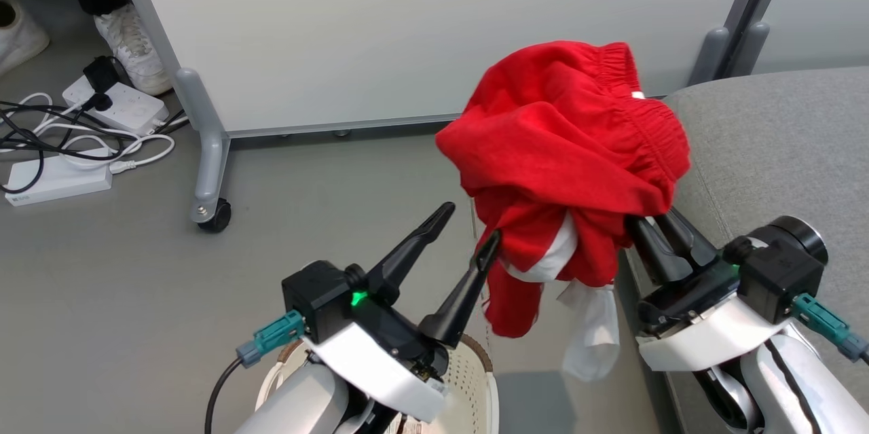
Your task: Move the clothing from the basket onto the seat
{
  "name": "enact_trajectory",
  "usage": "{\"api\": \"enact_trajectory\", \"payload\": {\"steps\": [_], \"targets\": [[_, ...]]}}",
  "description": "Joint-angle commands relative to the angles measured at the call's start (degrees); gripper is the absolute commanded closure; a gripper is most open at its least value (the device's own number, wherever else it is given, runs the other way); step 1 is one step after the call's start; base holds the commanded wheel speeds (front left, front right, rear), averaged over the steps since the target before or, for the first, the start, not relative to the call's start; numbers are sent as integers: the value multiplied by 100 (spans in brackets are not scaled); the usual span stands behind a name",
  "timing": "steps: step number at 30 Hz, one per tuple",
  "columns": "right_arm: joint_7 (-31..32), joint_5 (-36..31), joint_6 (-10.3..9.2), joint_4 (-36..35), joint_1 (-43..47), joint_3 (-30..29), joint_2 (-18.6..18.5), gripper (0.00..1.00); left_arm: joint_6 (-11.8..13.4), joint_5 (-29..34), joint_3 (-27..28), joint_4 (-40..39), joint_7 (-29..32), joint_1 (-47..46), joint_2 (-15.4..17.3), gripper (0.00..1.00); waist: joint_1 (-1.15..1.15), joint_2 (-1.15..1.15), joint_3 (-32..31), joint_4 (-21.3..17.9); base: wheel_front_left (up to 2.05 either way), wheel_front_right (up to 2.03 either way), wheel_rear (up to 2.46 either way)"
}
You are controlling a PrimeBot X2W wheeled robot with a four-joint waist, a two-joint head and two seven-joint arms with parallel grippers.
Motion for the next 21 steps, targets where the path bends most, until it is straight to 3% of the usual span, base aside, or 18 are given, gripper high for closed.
{"api": "enact_trajectory", "payload": {"steps": [1, 15, 21], "targets": [[-28, -13, 1, -3, 73, -114, 8, 100, -6, -62, 80, 80, -3, 151, -14, 0, 0, 0, -14, -8, 0, 0, 0], [-28, -181, 1, 328, 523, -924, 157, 100, -6, 83, 125, 362, -2, 416, 101, 0, 0, 0, -51, 1, 0, 0, 0], [-28, -193, 1, 386, 779, -1332, 297, 100, -7, 436, -17, 508, -2, 532, 191, 0, 0, 0, -24, -9, 0, 0, 0]]}}
